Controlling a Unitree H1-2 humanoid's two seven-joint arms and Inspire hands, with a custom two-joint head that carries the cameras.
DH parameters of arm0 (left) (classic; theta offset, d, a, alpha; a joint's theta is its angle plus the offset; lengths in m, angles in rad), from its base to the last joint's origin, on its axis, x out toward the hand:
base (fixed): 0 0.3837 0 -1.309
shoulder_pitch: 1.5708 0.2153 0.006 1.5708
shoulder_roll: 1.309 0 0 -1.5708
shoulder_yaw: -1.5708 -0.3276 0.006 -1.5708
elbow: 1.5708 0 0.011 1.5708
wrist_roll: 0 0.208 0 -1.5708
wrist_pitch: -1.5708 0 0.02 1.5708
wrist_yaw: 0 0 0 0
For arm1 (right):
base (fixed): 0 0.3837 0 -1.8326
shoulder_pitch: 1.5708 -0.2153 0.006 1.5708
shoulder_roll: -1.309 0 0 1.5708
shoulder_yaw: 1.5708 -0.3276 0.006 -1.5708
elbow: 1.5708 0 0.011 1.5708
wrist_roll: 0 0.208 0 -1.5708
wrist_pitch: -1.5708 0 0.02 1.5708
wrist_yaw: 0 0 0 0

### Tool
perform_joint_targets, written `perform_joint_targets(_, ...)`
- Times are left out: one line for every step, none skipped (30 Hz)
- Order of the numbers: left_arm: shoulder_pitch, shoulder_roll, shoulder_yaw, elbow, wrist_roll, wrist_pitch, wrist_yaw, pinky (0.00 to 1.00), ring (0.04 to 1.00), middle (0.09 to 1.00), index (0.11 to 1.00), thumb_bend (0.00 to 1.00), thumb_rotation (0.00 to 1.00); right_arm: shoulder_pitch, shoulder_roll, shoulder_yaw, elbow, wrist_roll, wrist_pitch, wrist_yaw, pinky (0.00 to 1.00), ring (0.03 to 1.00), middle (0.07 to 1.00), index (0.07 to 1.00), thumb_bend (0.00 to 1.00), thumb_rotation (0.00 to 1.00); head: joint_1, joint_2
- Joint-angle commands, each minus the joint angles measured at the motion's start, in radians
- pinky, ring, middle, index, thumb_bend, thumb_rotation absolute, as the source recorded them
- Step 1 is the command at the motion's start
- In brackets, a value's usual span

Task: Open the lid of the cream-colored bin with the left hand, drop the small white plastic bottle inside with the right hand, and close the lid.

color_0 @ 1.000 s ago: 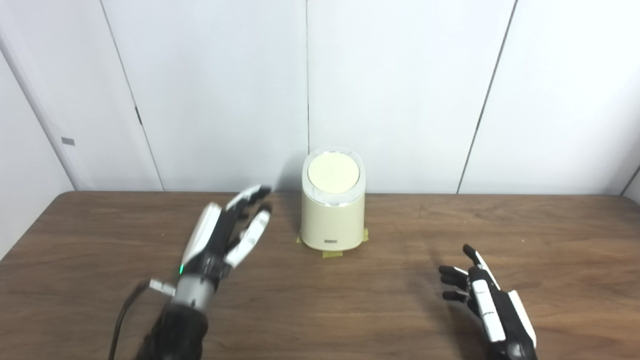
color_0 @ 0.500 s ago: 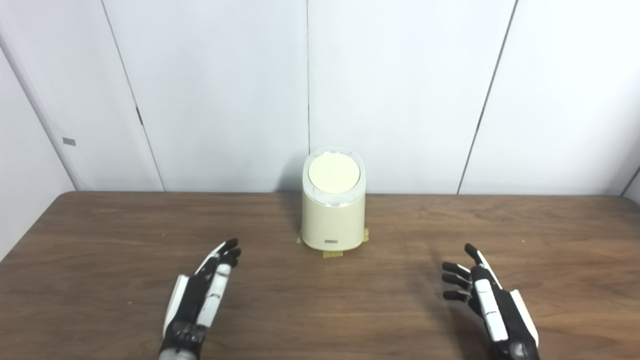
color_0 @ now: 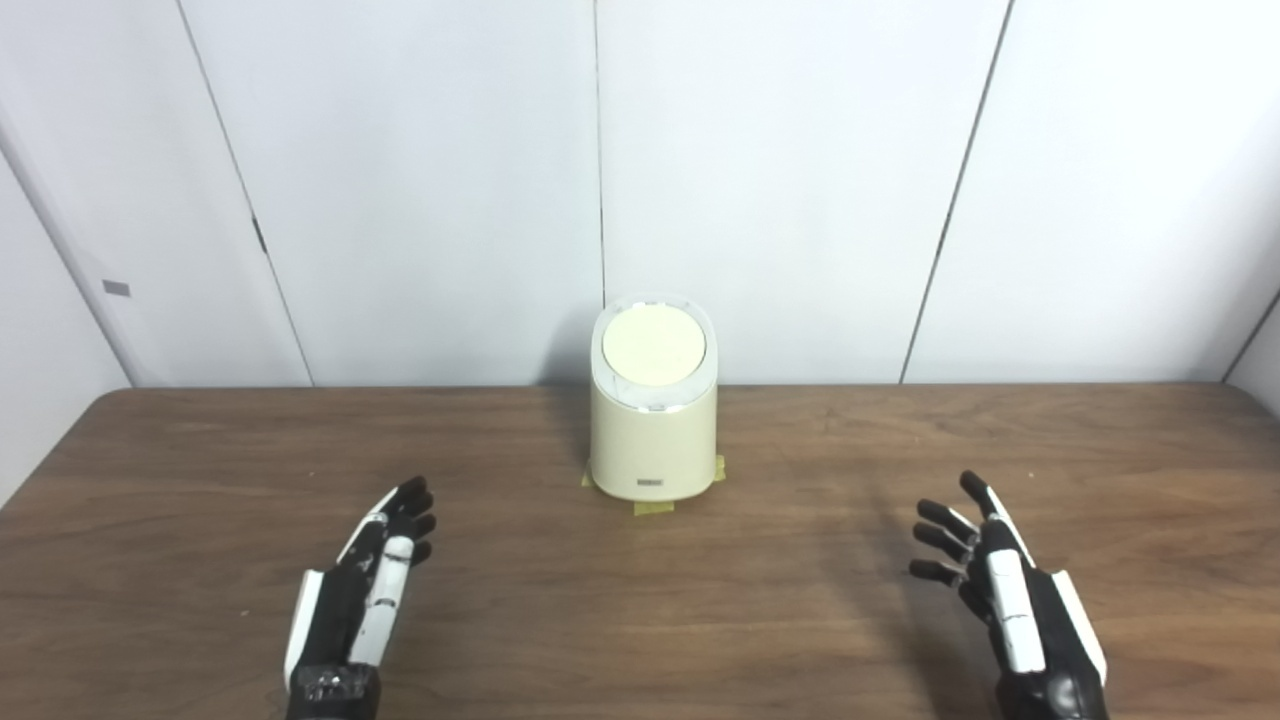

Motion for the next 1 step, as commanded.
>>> perform_joint_targets(0.063,-0.028,-0.003,-0.022,-0.018,-0.055,0.014,0.85,0.857,0.877,0.893,0.41,0.82,-0.003,0.005,-0.001,-0.053,0.008,-0.033,-0.002,0.69,0.819,0.841,0.945,0.63,1.0,0.0,0.008)
